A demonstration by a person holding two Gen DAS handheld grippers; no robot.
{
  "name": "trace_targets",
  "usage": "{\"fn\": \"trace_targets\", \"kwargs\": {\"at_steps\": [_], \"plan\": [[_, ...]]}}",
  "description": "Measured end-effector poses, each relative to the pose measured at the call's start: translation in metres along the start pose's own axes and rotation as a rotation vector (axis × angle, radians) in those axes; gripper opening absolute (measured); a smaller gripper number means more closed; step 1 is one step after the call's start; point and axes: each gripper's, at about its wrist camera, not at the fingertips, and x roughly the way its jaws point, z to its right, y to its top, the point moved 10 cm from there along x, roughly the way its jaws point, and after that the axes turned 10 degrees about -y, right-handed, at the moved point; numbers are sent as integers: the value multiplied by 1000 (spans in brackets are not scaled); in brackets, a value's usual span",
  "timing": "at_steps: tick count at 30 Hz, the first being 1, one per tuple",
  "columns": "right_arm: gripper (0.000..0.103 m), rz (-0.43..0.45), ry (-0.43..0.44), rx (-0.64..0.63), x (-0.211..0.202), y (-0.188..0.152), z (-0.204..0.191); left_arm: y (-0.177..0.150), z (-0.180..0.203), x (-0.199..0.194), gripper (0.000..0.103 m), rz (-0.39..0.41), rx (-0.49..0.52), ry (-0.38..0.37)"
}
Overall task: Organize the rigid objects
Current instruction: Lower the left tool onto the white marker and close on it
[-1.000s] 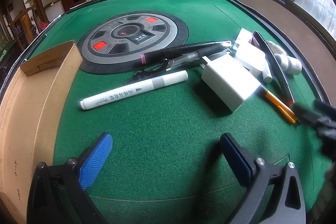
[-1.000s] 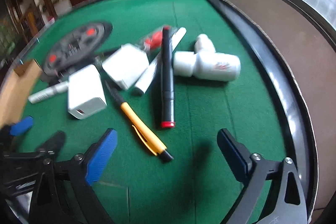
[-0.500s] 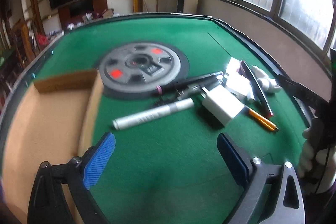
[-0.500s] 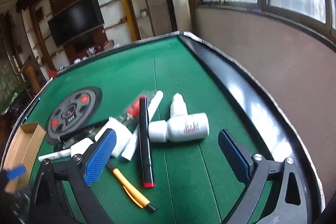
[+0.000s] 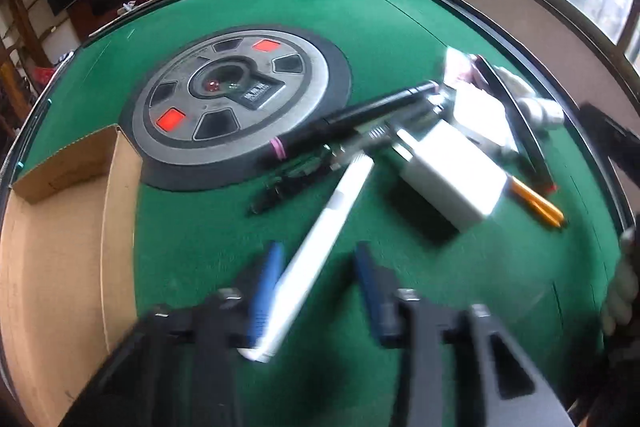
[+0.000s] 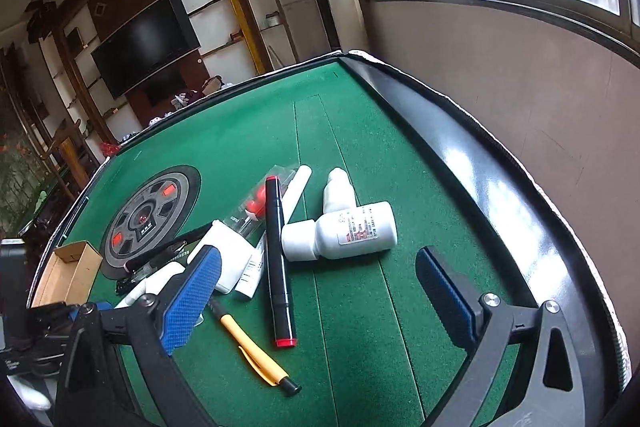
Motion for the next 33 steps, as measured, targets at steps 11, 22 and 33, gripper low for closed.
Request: {"fn": "trace_targets", "kwargs": {"at_steps": [11,22,33], "plan": [[98,-6,-20,-7,3,-4,-1,10,6,16,76,46,-36,36],[98,1,-72,-84,8,-11,-10,-19,4,-51,12,275,-218,-257],[98,-164,304,-31,-41,-45,-51,-36,-33,-205,12,648,-222,-321]]}}
